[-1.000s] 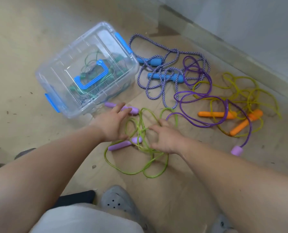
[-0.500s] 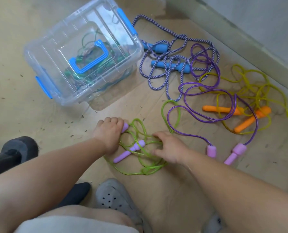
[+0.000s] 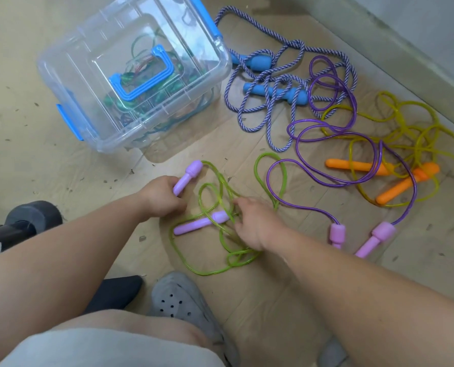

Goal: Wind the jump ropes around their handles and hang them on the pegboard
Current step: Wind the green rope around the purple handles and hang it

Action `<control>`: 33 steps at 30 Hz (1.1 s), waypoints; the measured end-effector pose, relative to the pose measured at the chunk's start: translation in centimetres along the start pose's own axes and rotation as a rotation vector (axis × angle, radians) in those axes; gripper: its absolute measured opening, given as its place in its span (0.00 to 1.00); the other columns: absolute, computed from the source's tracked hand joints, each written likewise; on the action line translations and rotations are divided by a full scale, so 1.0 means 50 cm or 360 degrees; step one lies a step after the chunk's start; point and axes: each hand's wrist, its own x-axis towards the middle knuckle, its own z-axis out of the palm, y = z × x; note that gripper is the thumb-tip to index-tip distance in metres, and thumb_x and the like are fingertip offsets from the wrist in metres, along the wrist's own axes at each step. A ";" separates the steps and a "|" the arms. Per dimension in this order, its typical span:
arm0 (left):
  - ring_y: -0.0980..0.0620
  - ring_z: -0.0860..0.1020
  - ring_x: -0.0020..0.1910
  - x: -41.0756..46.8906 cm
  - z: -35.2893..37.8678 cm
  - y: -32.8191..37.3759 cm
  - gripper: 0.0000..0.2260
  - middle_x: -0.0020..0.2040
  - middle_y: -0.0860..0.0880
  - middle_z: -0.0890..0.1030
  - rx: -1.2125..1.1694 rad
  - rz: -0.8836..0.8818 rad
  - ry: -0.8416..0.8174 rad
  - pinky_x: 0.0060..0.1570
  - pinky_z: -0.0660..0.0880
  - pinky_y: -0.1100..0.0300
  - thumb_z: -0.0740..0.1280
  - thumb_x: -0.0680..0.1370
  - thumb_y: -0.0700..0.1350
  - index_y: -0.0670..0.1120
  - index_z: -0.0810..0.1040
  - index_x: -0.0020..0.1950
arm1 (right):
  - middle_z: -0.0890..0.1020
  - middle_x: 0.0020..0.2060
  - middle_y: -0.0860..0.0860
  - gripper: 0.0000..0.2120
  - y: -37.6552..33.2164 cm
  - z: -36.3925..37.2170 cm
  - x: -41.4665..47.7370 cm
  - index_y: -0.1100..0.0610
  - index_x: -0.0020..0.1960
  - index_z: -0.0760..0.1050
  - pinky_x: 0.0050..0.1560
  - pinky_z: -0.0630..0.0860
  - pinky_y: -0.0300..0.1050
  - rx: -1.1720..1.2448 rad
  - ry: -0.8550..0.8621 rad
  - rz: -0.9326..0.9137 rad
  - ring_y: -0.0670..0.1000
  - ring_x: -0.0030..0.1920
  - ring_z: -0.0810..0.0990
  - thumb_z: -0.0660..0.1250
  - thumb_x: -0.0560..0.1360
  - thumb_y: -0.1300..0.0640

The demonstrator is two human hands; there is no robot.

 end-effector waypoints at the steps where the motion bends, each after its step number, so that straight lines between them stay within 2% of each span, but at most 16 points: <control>1: 0.49 0.70 0.35 -0.003 0.000 -0.002 0.12 0.35 0.49 0.71 -0.0051 0.0001 -0.0014 0.35 0.66 0.57 0.73 0.72 0.43 0.47 0.70 0.37 | 0.71 0.72 0.54 0.27 0.002 0.000 0.002 0.51 0.76 0.66 0.72 0.65 0.48 0.0013 -0.0039 0.0004 0.59 0.72 0.68 0.64 0.77 0.52; 3: 0.49 0.69 0.35 -0.013 0.001 -0.004 0.15 0.35 0.50 0.71 -0.0148 0.0011 -0.0018 0.37 0.66 0.57 0.72 0.77 0.52 0.44 0.72 0.38 | 0.64 0.77 0.51 0.29 -0.001 0.001 0.004 0.47 0.77 0.64 0.75 0.61 0.48 -0.0011 -0.0086 -0.0013 0.58 0.75 0.62 0.64 0.77 0.49; 6: 0.49 0.71 0.37 -0.028 0.004 -0.006 0.20 0.38 0.51 0.74 -0.0270 0.0082 -0.0004 0.42 0.70 0.55 0.65 0.80 0.61 0.43 0.78 0.50 | 0.56 0.79 0.45 0.31 -0.020 0.004 0.003 0.46 0.77 0.64 0.75 0.59 0.49 0.0006 -0.0111 0.0011 0.58 0.76 0.57 0.66 0.75 0.46; 9: 0.49 0.72 0.37 -0.036 0.010 0.008 0.11 0.40 0.50 0.74 -0.0368 0.0168 0.0050 0.39 0.73 0.56 0.62 0.84 0.54 0.47 0.75 0.56 | 0.54 0.79 0.44 0.34 -0.035 0.009 0.008 0.47 0.76 0.64 0.74 0.60 0.51 -0.0005 -0.0109 0.0026 0.58 0.75 0.58 0.69 0.72 0.44; 11: 0.49 0.73 0.36 -0.036 0.013 0.023 0.05 0.40 0.48 0.76 -0.0396 0.0193 0.0081 0.37 0.72 0.58 0.62 0.84 0.50 0.51 0.74 0.56 | 0.57 0.78 0.45 0.36 -0.037 0.009 0.014 0.50 0.76 0.66 0.75 0.61 0.50 0.0113 -0.0080 0.0030 0.55 0.76 0.59 0.72 0.71 0.43; 12: 0.49 0.74 0.36 -0.035 0.011 0.030 0.01 0.39 0.47 0.77 -0.0413 0.0189 0.0085 0.38 0.72 0.58 0.63 0.83 0.47 0.52 0.74 0.54 | 0.59 0.77 0.46 0.37 -0.036 0.007 0.016 0.52 0.76 0.68 0.75 0.61 0.47 0.0268 -0.0050 0.0036 0.52 0.75 0.61 0.74 0.71 0.43; 14: 0.48 0.75 0.38 -0.038 0.002 0.044 0.03 0.39 0.46 0.79 -0.0450 0.0175 0.0059 0.40 0.72 0.55 0.66 0.78 0.44 0.51 0.73 0.48 | 0.63 0.74 0.46 0.35 -0.036 -0.011 0.010 0.57 0.74 0.71 0.73 0.63 0.42 0.0767 0.0003 0.0034 0.47 0.72 0.67 0.76 0.71 0.47; 15: 0.48 0.75 0.38 -0.043 -0.006 0.052 0.03 0.39 0.45 0.79 -0.0454 0.0167 0.0022 0.37 0.72 0.56 0.66 0.75 0.43 0.49 0.73 0.46 | 0.66 0.73 0.46 0.33 -0.034 -0.025 0.004 0.58 0.72 0.72 0.71 0.66 0.43 0.1041 0.0029 0.0018 0.46 0.70 0.70 0.77 0.71 0.48; 17: 0.49 0.74 0.35 -0.066 -0.029 0.079 0.03 0.36 0.45 0.77 -0.0438 0.0162 -0.0073 0.27 0.67 0.60 0.64 0.74 0.40 0.47 0.72 0.45 | 0.72 0.69 0.46 0.26 -0.033 -0.061 -0.019 0.58 0.67 0.77 0.66 0.71 0.42 0.1433 0.0082 -0.0025 0.46 0.66 0.75 0.76 0.72 0.50; 19: 0.48 0.74 0.34 -0.102 -0.058 0.112 0.05 0.33 0.48 0.74 -0.0451 0.0181 -0.0129 0.24 0.59 0.62 0.65 0.72 0.46 0.48 0.69 0.42 | 0.75 0.63 0.45 0.17 -0.034 -0.104 -0.050 0.55 0.61 0.81 0.66 0.71 0.43 0.1625 0.0170 -0.0111 0.46 0.64 0.77 0.73 0.74 0.51; 21: 0.49 0.73 0.33 -0.160 -0.093 0.149 0.13 0.31 0.49 0.71 -0.0464 0.0248 -0.0169 0.26 0.58 0.62 0.67 0.72 0.56 0.49 0.67 0.40 | 0.77 0.57 0.44 0.07 -0.039 -0.153 -0.098 0.53 0.55 0.82 0.67 0.72 0.46 0.1803 0.0209 -0.0179 0.48 0.62 0.78 0.70 0.77 0.56; 22: 0.50 0.72 0.32 -0.193 -0.110 0.167 0.16 0.31 0.49 0.70 -0.0439 0.0277 -0.0180 0.26 0.59 0.62 0.67 0.74 0.59 0.49 0.66 0.39 | 0.76 0.56 0.46 0.07 -0.045 -0.178 -0.127 0.54 0.55 0.82 0.65 0.73 0.45 0.1844 0.0201 -0.0205 0.48 0.60 0.79 0.68 0.79 0.59; 25: 0.52 0.71 0.31 -0.321 -0.167 0.239 0.16 0.30 0.51 0.69 -0.0251 0.0309 -0.0163 0.26 0.63 0.63 0.67 0.80 0.57 0.50 0.68 0.39 | 0.76 0.59 0.50 0.11 -0.068 -0.259 -0.246 0.59 0.61 0.80 0.59 0.70 0.36 0.1875 0.0134 -0.0247 0.40 0.56 0.78 0.66 0.80 0.59; 27: 0.53 0.70 0.31 -0.429 -0.207 0.301 0.14 0.30 0.53 0.70 -0.0125 0.0340 -0.0083 0.29 0.67 0.63 0.68 0.80 0.56 0.50 0.71 0.40 | 0.78 0.61 0.52 0.15 -0.095 -0.320 -0.346 0.59 0.62 0.79 0.59 0.69 0.35 0.1951 0.0123 -0.0257 0.38 0.57 0.78 0.71 0.76 0.57; 30: 0.52 0.69 0.32 -0.612 -0.251 0.401 0.13 0.32 0.50 0.69 -0.0234 0.0377 -0.0042 0.29 0.67 0.66 0.68 0.81 0.54 0.51 0.70 0.39 | 0.79 0.61 0.58 0.21 -0.150 -0.425 -0.523 0.60 0.61 0.78 0.66 0.67 0.41 0.2143 0.0190 -0.0221 0.48 0.61 0.78 0.70 0.70 0.55; 33: 0.56 0.68 0.27 -0.819 -0.281 0.498 0.12 0.34 0.48 0.69 -0.0382 0.0394 0.0076 0.24 0.64 0.70 0.66 0.82 0.52 0.49 0.71 0.41 | 0.80 0.58 0.62 0.21 -0.212 -0.534 -0.728 0.65 0.63 0.77 0.73 0.68 0.51 0.2379 0.0239 -0.0240 0.57 0.64 0.78 0.71 0.72 0.58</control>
